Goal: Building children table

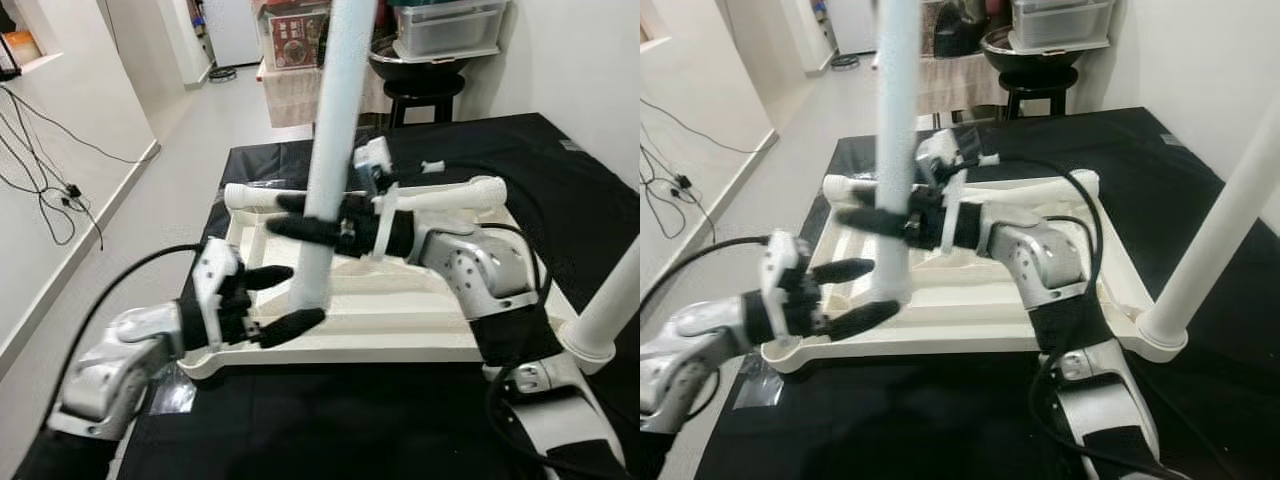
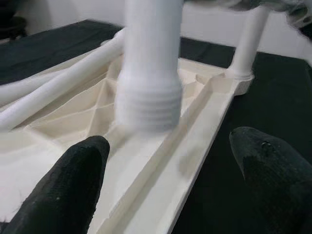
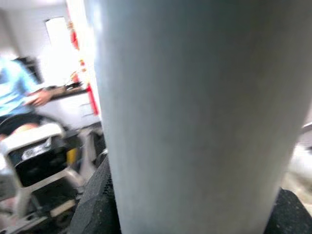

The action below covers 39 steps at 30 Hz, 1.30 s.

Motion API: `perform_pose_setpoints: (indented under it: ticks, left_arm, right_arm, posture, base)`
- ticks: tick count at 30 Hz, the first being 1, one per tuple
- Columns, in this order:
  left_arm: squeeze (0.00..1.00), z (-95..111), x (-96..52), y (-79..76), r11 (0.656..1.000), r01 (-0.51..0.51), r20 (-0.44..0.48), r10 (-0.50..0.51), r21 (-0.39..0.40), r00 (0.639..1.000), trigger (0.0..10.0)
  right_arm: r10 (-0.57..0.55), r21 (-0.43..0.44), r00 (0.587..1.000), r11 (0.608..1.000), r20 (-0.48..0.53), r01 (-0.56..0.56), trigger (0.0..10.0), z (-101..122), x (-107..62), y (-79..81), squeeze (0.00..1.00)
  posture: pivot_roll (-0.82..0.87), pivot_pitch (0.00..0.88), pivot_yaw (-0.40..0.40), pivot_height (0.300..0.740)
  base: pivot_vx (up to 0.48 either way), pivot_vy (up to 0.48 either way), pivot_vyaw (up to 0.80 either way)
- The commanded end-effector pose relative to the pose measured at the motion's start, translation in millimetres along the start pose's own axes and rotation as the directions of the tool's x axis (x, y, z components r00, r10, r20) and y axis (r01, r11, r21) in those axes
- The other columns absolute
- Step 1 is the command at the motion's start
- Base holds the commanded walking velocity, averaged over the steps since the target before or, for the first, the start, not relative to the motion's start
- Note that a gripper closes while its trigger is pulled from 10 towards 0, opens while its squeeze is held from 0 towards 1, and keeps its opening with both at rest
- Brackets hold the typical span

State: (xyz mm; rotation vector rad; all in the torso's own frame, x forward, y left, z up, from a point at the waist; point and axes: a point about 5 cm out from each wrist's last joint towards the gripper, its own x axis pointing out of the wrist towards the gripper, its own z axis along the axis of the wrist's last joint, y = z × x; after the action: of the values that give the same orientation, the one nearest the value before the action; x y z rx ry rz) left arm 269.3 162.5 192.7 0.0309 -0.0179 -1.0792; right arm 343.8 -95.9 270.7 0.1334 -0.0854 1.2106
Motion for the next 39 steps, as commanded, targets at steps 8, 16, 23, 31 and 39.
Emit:
perform_pose_setpoints:
  ticks: [8, 16, 23, 31, 39]
  left_arm:
    - [1.00, 0.4, -29.3, 10.0, 0.993, -0.115, -0.012, 0.115, 0.010, 0.993, 10.0]
    - [1.00, 11.8, -43.8, 26.2, 0.956, -0.290, 0.062, 0.288, 0.039, 0.956, 10.0]
    - [0.63, 17.2, -48.7, 36.0, 0.921, -0.389, 0.114, 0.385, 0.013, 0.916, 10.0]
    - [0.74, 15.2, -41.1, 33.7, 0.923, -0.384, 0.124, 0.383, -0.016, 0.915, 10.0]
    - [0.00, 9.8, -24.7, 23.1, 0.929, -0.368, 0.122, 0.369, -0.025, 0.922, 10.0]
  right_arm:
    - [-0.058, -0.026, 0.996, 0.998, 0.071, 0.060, 0.0, 13.6, -4.3, -10.2, 0.00]
    - [-0.133, -0.035, 0.987, 0.990, 0.090, 0.136, 0.0, 13.0, -6.3, -20.2, 0.00]
    - [-0.261, -0.029, 0.958, 0.964, 0.116, 0.266, 0.0, 14.5, -7.8, -34.6, 0.00]
    - [-0.301, -0.021, 0.947, 0.952, 0.114, 0.305, 0.0, 11.5, -7.4, -39.5, 0.00]
    - [-0.391, -0.023, 0.913, 0.918, 0.119, 0.397, 10.0, 6.1, -5.9, -44.9, 0.00]
  posture:
    - [-0.11, 0.041, 0.091, 0.740]
    - [-0.10, 0.039, 0.092, 0.740]
    - [-0.10, 0.037, 0.091, 0.740]
    - [-0.09, 0.030, 0.090, 0.740]
    - [-0.09, 0.039, 0.086, 0.740]
  base:
    - [0.000, 0.000, 0.00]
    - [0.000, 0.000, 0.00]
    - [0.000, 0.000, 0.00]
    - [0.000, 0.000, 0.00]
    - [0.000, 0.000, 0.00]
